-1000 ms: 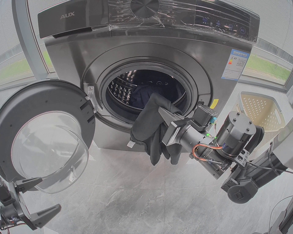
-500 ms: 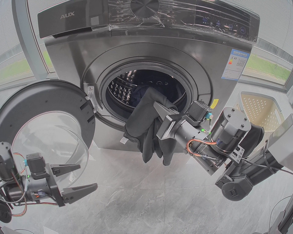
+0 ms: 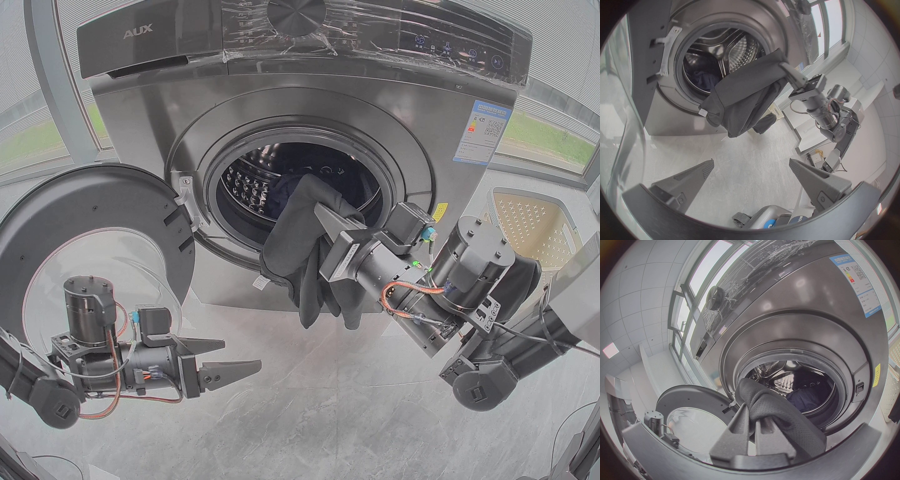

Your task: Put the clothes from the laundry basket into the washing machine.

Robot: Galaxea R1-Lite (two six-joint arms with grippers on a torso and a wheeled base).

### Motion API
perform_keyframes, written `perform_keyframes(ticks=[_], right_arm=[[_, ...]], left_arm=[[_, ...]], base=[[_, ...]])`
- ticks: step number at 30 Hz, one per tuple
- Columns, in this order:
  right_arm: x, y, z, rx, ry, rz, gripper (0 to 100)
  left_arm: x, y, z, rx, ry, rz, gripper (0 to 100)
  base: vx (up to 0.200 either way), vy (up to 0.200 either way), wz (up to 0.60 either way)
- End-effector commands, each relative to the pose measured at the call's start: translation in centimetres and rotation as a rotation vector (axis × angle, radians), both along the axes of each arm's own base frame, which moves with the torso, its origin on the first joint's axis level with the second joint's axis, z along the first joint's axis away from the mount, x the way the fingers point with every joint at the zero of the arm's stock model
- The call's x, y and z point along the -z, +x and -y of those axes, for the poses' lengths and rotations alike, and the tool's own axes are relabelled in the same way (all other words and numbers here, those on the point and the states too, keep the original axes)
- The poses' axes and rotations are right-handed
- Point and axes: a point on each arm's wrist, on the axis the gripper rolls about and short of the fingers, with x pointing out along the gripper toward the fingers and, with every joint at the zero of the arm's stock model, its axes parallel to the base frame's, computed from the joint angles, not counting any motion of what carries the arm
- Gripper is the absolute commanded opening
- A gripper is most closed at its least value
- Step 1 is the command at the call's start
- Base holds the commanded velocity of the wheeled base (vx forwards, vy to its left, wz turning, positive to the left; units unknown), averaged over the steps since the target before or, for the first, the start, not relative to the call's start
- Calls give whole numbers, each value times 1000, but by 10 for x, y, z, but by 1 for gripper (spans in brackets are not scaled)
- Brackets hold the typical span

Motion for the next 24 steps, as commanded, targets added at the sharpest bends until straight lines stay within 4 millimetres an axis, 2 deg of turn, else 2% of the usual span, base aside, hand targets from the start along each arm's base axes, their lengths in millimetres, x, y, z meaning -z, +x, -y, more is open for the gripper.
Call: perform_keyframes(ticks=[1, 15, 24], right_arm=[[-2, -1, -1, -3, 6, 5, 0], [-1, -4, -3, -13, 7, 2, 0], [-2, -7, -5, -21, 10, 4, 0]], left_arm=[[15, 21, 10, -2, 9, -59, 100], [37, 59, 33, 1, -36, -50, 100], [52, 83, 47, -55, -55, -21, 100]], base=[[0, 0, 0], [0, 0, 0], [0, 0, 0]])
